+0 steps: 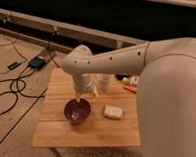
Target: Place the pepper on the white sponge
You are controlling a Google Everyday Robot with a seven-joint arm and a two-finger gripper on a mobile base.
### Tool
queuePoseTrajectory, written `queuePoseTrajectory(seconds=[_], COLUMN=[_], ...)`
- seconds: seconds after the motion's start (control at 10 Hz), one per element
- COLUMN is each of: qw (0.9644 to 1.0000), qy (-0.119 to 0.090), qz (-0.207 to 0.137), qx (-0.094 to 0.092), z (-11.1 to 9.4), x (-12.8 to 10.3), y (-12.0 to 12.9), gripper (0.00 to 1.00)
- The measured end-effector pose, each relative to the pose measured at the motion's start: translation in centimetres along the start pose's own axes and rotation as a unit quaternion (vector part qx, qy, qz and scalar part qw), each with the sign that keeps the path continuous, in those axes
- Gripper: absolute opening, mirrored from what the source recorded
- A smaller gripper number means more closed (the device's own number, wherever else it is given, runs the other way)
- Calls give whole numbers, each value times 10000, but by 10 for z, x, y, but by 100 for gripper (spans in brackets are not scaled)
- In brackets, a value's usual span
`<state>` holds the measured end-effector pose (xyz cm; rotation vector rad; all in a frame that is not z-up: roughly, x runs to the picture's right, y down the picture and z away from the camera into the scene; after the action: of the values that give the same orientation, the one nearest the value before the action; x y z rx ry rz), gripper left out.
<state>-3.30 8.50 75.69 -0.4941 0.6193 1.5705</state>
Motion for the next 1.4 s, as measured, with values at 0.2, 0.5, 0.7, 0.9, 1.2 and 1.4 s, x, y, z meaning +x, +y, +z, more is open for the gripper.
queuePoseTrajectory(seconds=[0.2, 0.5, 0.7, 0.9, 1.2, 1.4], qw=[9999, 9983, 9951, 9888, 9765, 9667], qy=[91, 298, 402, 499, 527, 464], qz=[-32, -484, -908, -1407, -2073, -2447], qx=[133, 113, 21, -18, 249, 594], z=[28, 51, 57, 63, 71, 74], x=[-24, -43, -53, -61, -74, -84], y=[-35, -69, -88, -110, -139, -150], gripper=[65, 65, 65, 65, 65, 65])
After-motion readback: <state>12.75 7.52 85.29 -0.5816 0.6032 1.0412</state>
